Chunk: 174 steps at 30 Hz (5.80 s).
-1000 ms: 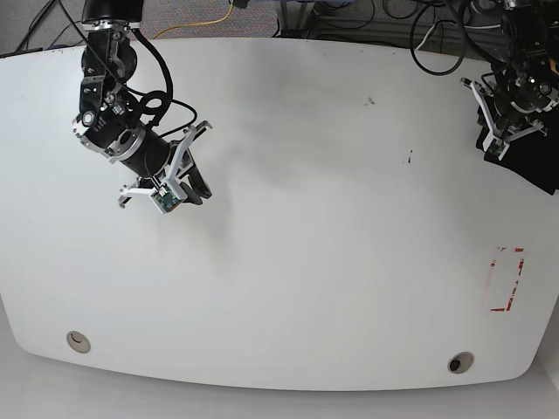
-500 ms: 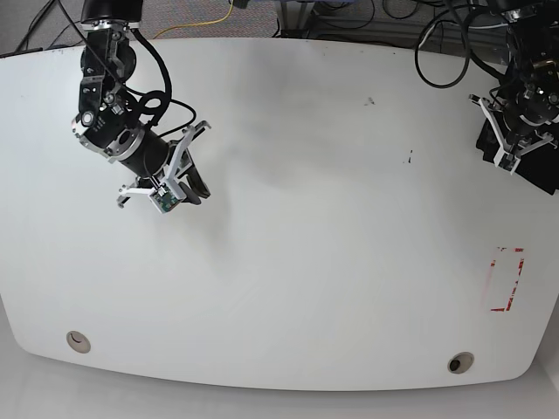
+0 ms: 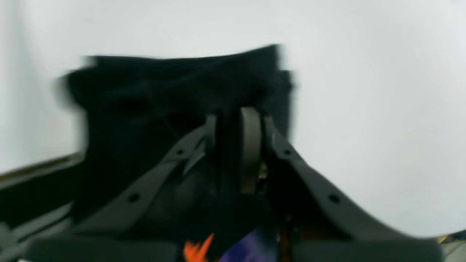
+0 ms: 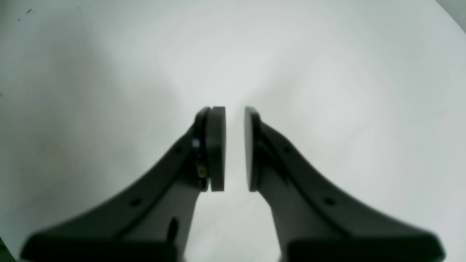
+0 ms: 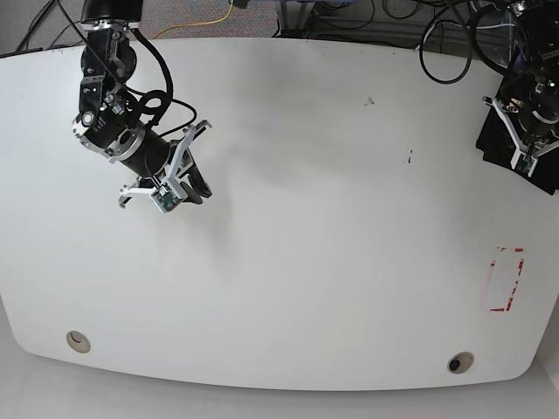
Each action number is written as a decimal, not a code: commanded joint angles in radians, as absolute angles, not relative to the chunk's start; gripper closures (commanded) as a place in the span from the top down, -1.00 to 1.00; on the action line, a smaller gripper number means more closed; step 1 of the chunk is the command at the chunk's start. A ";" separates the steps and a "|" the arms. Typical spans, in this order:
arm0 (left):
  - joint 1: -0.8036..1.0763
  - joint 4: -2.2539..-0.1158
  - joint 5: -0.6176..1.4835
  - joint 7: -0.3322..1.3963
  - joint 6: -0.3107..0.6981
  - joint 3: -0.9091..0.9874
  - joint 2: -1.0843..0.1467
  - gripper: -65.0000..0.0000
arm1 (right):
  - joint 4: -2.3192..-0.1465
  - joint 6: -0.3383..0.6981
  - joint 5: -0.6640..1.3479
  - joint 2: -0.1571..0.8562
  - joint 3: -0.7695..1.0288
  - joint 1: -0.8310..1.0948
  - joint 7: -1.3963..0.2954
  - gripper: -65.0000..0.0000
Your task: Layout the t-shirt on the table in an organized manner, then fold the t-shirt properly
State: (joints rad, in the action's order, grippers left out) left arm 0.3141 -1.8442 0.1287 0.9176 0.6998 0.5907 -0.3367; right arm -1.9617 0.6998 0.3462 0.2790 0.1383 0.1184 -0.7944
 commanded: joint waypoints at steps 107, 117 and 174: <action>0.406 -1.886 -0.088 -0.107 0.464 0.394 0.157 -0.79 | -1.748 0.294 -0.091 0.150 0.202 0.429 0.208 -0.73; 0.731 -1.933 -0.081 -0.200 0.464 0.320 0.157 -0.79 | -1.821 0.294 0.010 0.166 0.257 0.696 0.216 -0.73; 0.690 -0.866 -0.090 -0.151 0.463 0.305 -0.047 -0.91 | -0.788 0.400 0.090 0.153 0.111 0.748 0.404 -0.74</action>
